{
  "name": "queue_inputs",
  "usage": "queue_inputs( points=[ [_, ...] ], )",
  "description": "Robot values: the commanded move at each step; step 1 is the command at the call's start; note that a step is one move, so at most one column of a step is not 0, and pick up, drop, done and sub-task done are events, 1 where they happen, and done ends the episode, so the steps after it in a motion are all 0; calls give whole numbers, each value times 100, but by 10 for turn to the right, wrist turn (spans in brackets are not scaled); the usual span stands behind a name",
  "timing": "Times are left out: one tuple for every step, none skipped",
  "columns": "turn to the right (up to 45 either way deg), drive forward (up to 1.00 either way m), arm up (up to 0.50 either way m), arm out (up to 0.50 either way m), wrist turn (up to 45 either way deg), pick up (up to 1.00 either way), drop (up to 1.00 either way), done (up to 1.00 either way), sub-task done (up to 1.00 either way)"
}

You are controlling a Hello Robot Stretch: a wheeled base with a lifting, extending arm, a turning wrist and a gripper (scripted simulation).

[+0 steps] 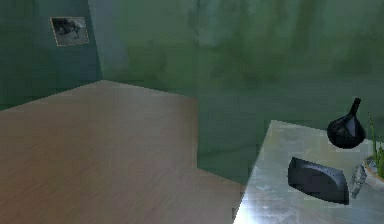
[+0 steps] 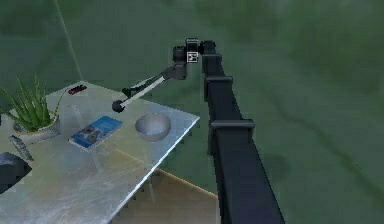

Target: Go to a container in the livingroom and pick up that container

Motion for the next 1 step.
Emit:
queue_inputs(
  points=[
    [0, 0, 0, 0, 270, 0, 0, 0, 0]
  ],
)
